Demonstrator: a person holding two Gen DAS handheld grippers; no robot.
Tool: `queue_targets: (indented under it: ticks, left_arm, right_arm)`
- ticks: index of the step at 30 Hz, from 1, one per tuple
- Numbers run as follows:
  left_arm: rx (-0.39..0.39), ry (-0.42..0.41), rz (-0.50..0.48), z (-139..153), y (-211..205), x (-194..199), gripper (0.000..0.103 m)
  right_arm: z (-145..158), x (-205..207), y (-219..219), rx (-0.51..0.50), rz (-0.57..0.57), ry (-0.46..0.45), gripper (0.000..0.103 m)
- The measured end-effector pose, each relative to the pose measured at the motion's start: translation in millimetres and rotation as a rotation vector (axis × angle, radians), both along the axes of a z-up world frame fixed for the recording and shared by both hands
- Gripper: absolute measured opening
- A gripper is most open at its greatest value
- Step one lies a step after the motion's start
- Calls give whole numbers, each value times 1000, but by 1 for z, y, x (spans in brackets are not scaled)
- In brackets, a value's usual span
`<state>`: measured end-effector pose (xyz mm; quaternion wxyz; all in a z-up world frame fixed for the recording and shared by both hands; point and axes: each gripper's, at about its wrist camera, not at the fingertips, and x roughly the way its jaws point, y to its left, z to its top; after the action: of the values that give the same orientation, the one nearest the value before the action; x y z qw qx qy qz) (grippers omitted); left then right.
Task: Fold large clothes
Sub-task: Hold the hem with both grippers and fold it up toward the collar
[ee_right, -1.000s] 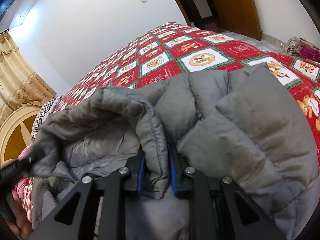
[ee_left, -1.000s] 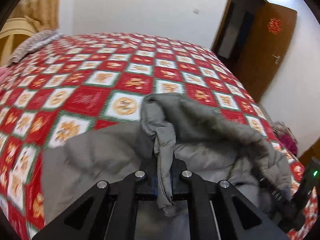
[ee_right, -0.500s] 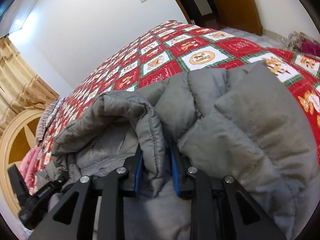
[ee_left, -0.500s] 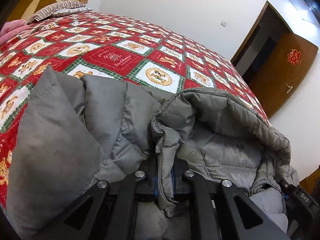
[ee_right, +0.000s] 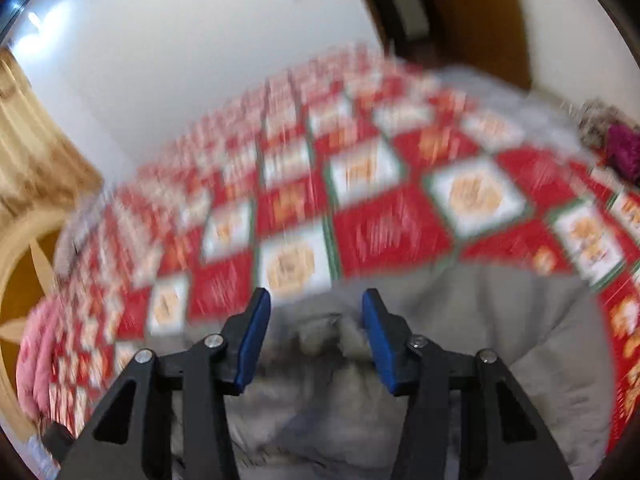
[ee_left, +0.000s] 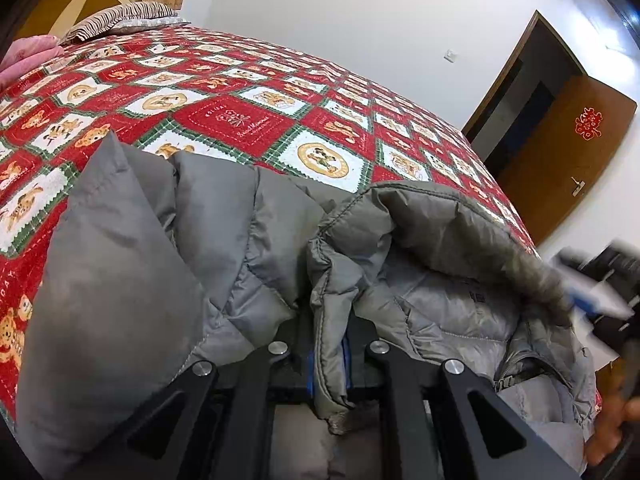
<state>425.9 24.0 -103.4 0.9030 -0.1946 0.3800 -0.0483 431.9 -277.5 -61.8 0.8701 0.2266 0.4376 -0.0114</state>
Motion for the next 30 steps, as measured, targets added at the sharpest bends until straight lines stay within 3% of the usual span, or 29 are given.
queue_targets:
  ticks: [2, 5, 8, 11, 14, 16, 17, 19, 21, 23, 26, 28, 30]
  left_arm:
    - [-8, 0, -1, 0, 1, 0, 11]
    - [-52, -1, -9, -1, 5, 0, 11]
    - [-122, 8, -13, 0, 14, -5, 12]
    - [-70, 67, -63, 15, 16, -20, 14]
    - [30, 2, -105, 53, 16, -47, 34]
    - [12, -56, -103, 78, 17, -49, 56]
    - [-7, -103, -85, 97, 16, -46, 62]
    - [-13, -164, -54, 119, 8, -34, 88]
    - [16, -194, -70, 132, -11, -7, 92]
    - [47, -142, -79, 121, -27, 27, 92]
    - [88, 49, -42, 65, -38, 65, 92]
    - [161, 146, -21, 28, -39, 68, 92]
    - [157, 150, -28, 8, -35, 57, 92]
  right_arm:
    - [-25, -5, 11, -47, 90, 107, 48]
    - [-34, -27, 22, -233, 172, 22, 45]
    - [-40, -41, 29, -309, 141, -63, 45]
    - [-39, -39, 39, -380, 150, -68, 46]
    - [-38, -41, 34, -353, 146, -83, 46]
    - [-36, -43, 34, -353, 145, -92, 46]
    - [-37, -42, 34, -355, 144, -95, 46]
    - [-36, -44, 36, -365, 141, -104, 46]
    - [-36, -45, 36, -365, 138, -111, 46]
    - [-36, -45, 35, -355, 138, -113, 46]
    - [-36, -46, 32, -334, 136, -120, 46]
    - [-36, -47, 30, -323, 136, -123, 46]
    - [-36, -47, 28, -309, 136, -128, 47]
